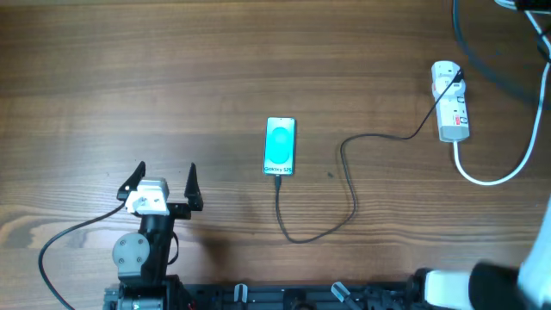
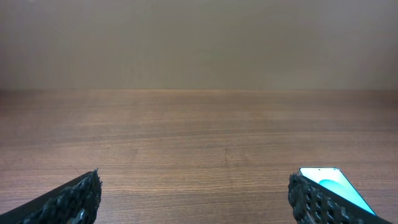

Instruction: Plug charger to phone and switch on socket

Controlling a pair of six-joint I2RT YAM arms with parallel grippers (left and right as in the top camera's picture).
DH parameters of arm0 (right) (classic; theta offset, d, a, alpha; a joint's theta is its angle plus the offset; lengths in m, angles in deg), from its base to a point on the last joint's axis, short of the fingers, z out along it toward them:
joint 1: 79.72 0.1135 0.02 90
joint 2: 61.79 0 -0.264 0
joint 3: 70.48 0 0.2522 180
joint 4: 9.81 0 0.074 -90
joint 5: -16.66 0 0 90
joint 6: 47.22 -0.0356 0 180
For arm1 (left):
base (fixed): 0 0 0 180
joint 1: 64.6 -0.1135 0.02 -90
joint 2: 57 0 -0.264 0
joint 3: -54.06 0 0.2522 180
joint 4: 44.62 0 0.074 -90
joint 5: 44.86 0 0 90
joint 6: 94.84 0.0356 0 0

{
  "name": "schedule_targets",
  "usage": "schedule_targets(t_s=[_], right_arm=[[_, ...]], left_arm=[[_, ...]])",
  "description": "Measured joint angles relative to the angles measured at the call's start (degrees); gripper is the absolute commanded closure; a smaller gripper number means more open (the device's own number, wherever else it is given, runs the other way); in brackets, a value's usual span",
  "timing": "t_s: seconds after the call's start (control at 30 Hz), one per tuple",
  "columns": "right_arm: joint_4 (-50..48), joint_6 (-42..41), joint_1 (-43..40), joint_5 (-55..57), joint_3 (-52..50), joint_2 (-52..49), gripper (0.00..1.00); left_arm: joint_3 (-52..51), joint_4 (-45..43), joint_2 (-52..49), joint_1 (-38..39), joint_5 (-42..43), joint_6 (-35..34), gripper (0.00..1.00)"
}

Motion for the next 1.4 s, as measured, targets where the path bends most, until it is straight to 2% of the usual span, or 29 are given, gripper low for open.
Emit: schedule_targets(t_s=[0.17,0.27,0.47,0.5,0.57,0.7,0.83,1.07,1.27,1.4], right_arm=[[1.5,0.0,8.1,0.0,0.1,12.5,0.00],[10.8,0.0,13.4,-0.2,0.2,15.3,0.00],[36.2,0.2,13.8,-0.2,0.2,15.7,0.00],[38.1,0.2,13.8,-0.2,0.1,15.7,0.00],[39.0,0.2,13.9,-0.2,-2.3,16.4,0.00],[38.0,2.4,13.9,-0.2,-15.1,20.5,0.00],[24.2,4.6,15.8,-0.4,-35.4,28.3,0.00],[-18.2,5.4,16.5,-11.8,-82.0,41.0,0.00],[-53.5,5.2,16.3,-13.1,-101.5,51.1,0.00],[-67.6,-1.7,15.9,-5.4,-114.9,59.5,0.00]], left_arm=[[0.0,0.0,0.0,0.0,0.0,0.0,0.00],[0.0,0.0,0.0,0.0,0.0,0.0,0.00],[0.0,0.0,0.0,0.0,0.0,0.0,0.00],[0.0,0.0,0.0,0.0,0.0,0.0,0.00],[0.0,0.0,0.0,0.0,0.0,0.0,0.00],[0.0,0.0,0.0,0.0,0.0,0.0,0.00],[0.0,0.0,0.0,0.0,0.0,0.0,0.00],[0.0,0.0,0.0,0.0,0.0,0.0,0.00],[0.0,0.0,0.0,0.0,0.0,0.0,0.00],[0.0,0.0,0.0,0.0,0.0,0.0,0.00]])
